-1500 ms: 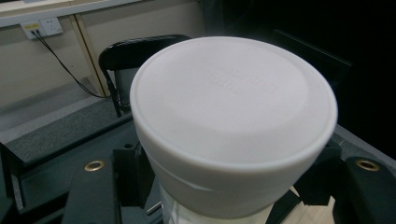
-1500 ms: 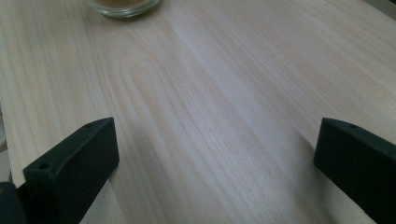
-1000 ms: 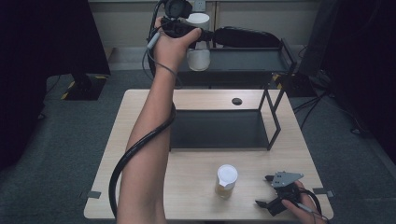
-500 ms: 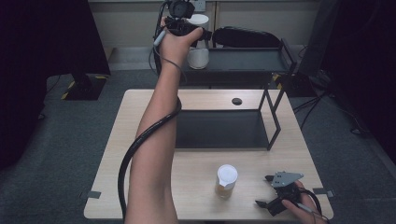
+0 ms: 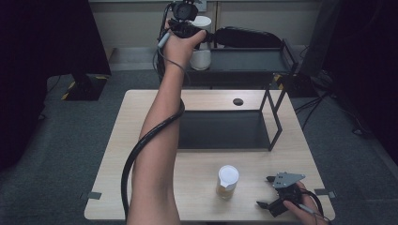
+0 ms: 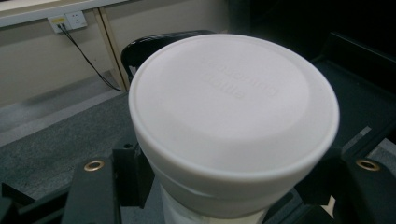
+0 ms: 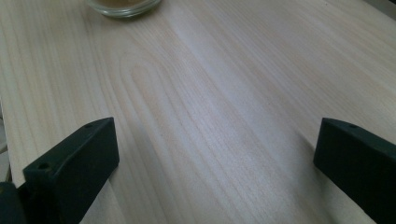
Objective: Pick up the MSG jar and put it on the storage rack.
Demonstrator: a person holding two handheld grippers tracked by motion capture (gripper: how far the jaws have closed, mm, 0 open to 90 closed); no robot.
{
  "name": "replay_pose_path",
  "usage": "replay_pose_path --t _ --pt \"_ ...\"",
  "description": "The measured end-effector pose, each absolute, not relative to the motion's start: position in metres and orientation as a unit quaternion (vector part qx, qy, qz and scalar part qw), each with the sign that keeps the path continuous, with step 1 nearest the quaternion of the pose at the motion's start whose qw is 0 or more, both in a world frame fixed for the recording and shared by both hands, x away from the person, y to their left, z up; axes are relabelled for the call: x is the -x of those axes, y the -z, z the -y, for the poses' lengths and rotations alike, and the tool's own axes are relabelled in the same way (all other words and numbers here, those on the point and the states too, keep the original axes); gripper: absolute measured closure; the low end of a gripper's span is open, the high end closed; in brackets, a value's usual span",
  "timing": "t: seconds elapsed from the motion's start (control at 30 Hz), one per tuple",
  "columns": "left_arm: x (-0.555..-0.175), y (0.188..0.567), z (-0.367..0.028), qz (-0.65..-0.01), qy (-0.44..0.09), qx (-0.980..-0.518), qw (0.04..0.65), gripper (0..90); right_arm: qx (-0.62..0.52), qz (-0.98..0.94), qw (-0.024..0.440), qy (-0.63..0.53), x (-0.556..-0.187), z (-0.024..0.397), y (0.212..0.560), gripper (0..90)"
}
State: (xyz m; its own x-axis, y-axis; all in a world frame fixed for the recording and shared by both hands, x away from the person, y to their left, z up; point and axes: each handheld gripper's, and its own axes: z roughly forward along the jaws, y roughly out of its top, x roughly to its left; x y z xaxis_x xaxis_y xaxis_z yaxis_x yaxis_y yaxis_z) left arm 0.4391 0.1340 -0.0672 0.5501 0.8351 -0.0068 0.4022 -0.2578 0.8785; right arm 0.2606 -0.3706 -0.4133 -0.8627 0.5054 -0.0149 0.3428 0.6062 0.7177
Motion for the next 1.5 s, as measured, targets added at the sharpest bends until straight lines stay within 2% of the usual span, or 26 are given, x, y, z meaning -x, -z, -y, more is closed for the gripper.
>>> replay_pose_path --t 0.37,0.53,0.77,0.83,1.2,1.5 --pt "-0.435 0.068 -0.128 -0.416 -0.252 -0.751 0.446 32.1 -0.239 -0.889 0.109 -0.374 -0.26 0.371 0.413 0.0" --pt "-0.43 0.068 -0.126 -0.422 -0.267 -0.744 0.444 13.7 -0.239 -0.889 0.109 -0.374 -0.26 0.371 0.413 0.0" --pt "-0.423 0.074 -0.136 -0.424 -0.254 -0.733 0.467 5.8 -0.239 -0.889 0.109 -0.374 -0.26 0.37 0.413 0.0" --pt "-0.421 0.074 -0.139 -0.425 -0.247 -0.731 0.473 1.2 -0.239 -0.889 0.109 -0.374 -0.26 0.37 0.413 0.0" --pt "-0.404 0.085 -0.15 -0.396 -0.229 -0.743 0.489 1.7 -0.24 -0.889 0.109 -0.374 -0.26 0.37 0.413 0.0" --pt "-0.387 0.1 -0.155 -0.391 -0.22 -0.734 0.51 1.9 -0.24 -0.889 0.109 -0.374 -0.26 0.37 0.413 0.0"
